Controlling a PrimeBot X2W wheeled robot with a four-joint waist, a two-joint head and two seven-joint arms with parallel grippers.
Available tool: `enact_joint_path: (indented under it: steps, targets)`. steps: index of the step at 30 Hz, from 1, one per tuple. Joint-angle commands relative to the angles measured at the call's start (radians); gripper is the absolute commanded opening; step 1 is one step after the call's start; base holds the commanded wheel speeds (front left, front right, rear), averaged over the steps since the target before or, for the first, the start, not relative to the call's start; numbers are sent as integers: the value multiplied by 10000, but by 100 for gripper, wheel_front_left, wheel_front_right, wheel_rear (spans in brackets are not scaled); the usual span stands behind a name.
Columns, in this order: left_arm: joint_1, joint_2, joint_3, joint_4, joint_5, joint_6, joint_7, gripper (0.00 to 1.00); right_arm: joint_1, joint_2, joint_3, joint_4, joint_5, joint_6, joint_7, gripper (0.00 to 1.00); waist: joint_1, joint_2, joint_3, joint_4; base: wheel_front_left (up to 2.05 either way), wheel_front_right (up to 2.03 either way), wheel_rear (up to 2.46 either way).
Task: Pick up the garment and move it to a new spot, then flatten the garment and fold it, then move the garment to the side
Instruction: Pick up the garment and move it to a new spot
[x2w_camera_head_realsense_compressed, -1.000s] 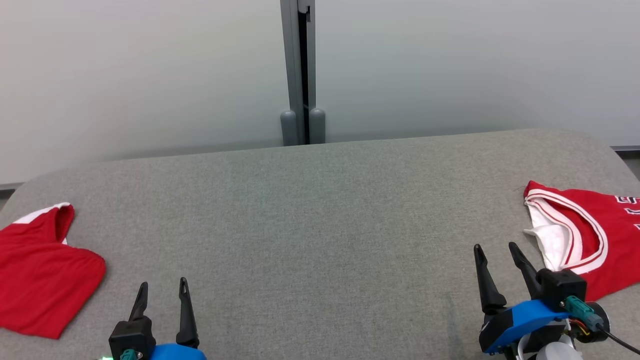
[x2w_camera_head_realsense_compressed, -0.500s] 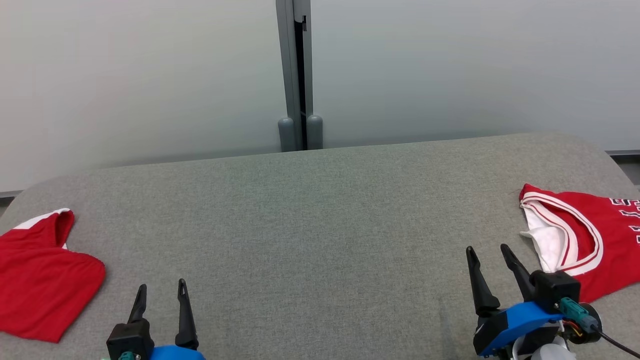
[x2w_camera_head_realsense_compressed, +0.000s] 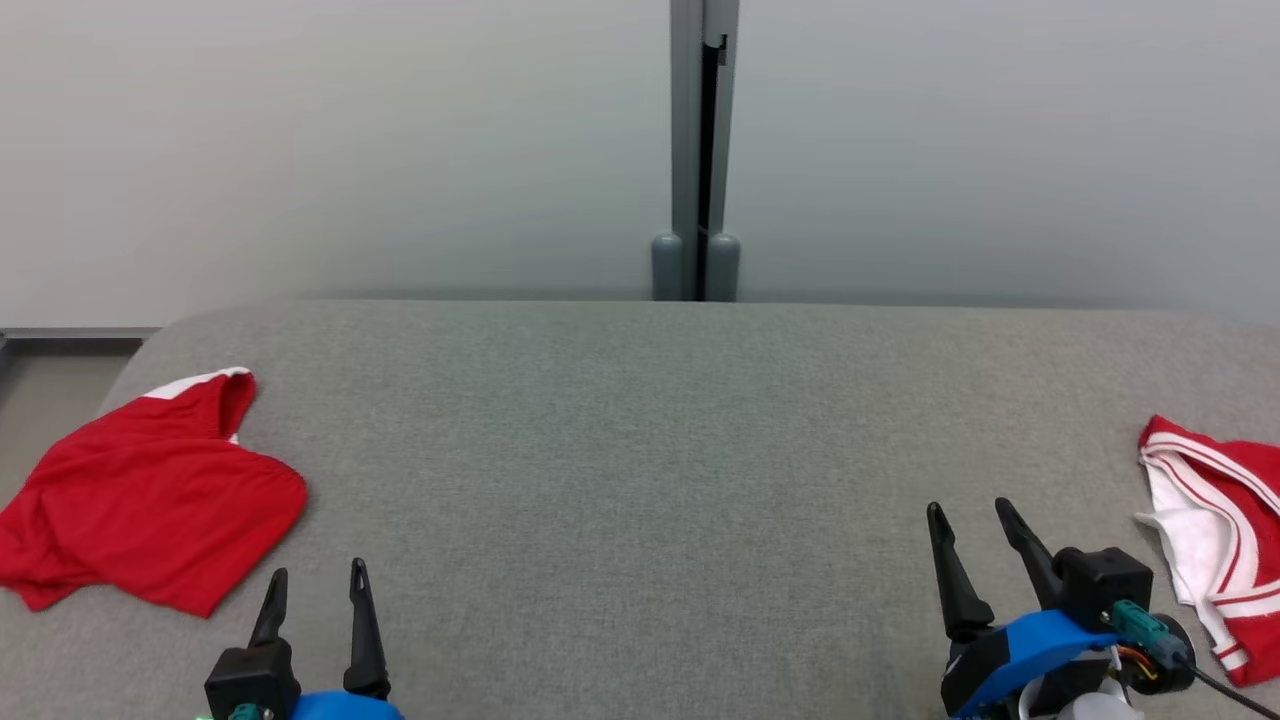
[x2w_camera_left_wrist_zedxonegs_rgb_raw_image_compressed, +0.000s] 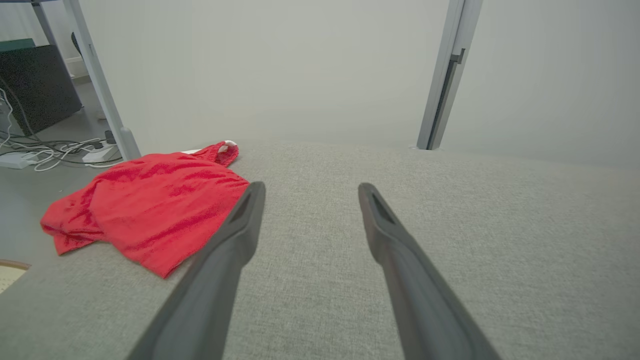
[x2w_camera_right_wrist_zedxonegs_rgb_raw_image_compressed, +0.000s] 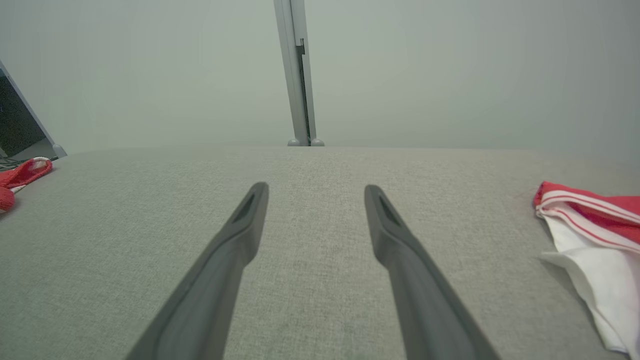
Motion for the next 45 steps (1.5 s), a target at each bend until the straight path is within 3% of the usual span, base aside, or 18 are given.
enact_joint_path:
  steps: [1,12,24,34,40,45]
  targets:
    - [-21,11,49,-14,74,-12,-47,100,75,-18,78,42,64,-4,-33,100,-1,0,121,375,0,0,0]
    - [307,14,537,40,127,0,-47,100,175,-20,762,232,311,-4,-33,100,-1,0,82,2300,0,0,0]
    - [717,7,881,-60,90,131,-47,100,286,-23,1347,128,547,-4,-33,100,-1,0,1,3620,0,0,0]
    - [367,6,1246,-71,-228,217,-47,100,-162,-22,1635,40,270,-4,-31,100,-1,0,479,3379,0,0,0]
    - [-724,52,1714,360,-523,-67,-45,100,-659,-22,1852,-267,-266,-4,-31,100,-1,0,1260,2826,0,0,0]
    - [-2248,483,2004,1182,-444,-322,-45,100,-1124,-23,2109,-692,-616,-4,-31,100,-1,0,2096,2313,0,0,0]
